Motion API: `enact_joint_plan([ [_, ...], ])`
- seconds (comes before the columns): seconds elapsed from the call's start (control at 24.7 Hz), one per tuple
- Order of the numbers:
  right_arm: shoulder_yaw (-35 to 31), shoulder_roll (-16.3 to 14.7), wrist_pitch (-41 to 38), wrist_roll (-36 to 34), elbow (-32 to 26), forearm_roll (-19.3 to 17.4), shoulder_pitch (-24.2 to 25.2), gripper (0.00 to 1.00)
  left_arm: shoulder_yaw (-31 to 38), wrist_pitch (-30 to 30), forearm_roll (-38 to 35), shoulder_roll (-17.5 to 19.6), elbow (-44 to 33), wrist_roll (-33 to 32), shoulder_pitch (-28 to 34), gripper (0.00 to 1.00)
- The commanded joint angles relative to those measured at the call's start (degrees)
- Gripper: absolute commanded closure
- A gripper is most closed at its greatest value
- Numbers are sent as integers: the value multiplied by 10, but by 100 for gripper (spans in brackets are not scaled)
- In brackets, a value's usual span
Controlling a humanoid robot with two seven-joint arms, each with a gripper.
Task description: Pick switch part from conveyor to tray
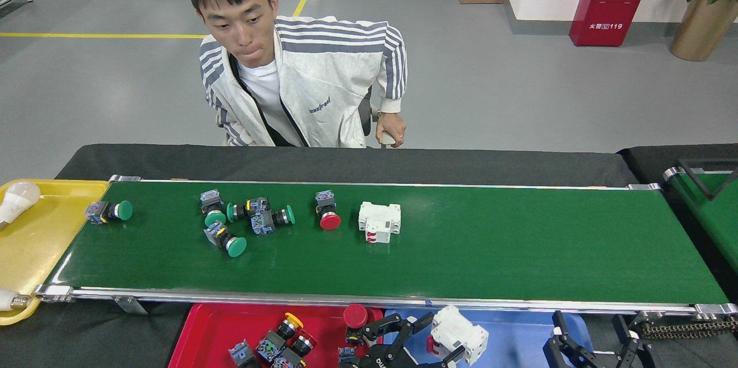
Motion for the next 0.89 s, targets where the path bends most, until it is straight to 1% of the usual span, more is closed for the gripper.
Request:
enact_joint_plan([
  [0.0, -7, -5, -4, 2, -9, -1, 1, 1, 57, 24, 2, -4, -34, 1, 26, 0],
  [0.04, -9, -5, -4, 2, -9, -2, 4, 1, 106, 53, 2, -8, -39, 1, 38, 0],
  [0.12, -9, -5, -5, 3, -9, -2, 8, 1, 216, 110, 2, -2, -37, 1, 38, 0],
  [0.16, -9, -5, -7, 3, -9, -1, 10, 1, 276, 116, 3, 2, -36, 2, 42, 0],
  [0.24, -9, -2, -13, 3, -9, -1, 12, 1, 378, 98, 14, 10, -36, 2, 49, 0],
  [0.28, -9, -2, -13, 3, -9, -1, 12, 1, 418, 82, 24, 12, -36, 2, 52, 0],
  [0.36, -10, -2, -13, 7, -9, -1, 12, 1, 472, 42, 46, 13, -35, 1, 48, 0],
  [0.49, -17, -5, -13, 7, -9, -2, 12, 1, 478, 34, 47, 14, -34, 1, 45, 0],
  [0.61, -25, -5, -10, 7, -9, -2, 11, 1, 477, 34, 42, 15, -25, 1, 15, 0],
  [0.69, -37, -5, -11, 7, -9, -2, 11, 1, 477, 36, 29, 16, 11, -1, -26, 0],
  [0.77, -47, -5, -11, 7, -9, -2, 11, 1, 477, 41, -8, 15, 62, -1, -75, 0],
  [0.85, -56, -5, -13, 7, -9, -2, 11, 1, 478, 54, -25, 20, 108, -1, -112, 0],
])
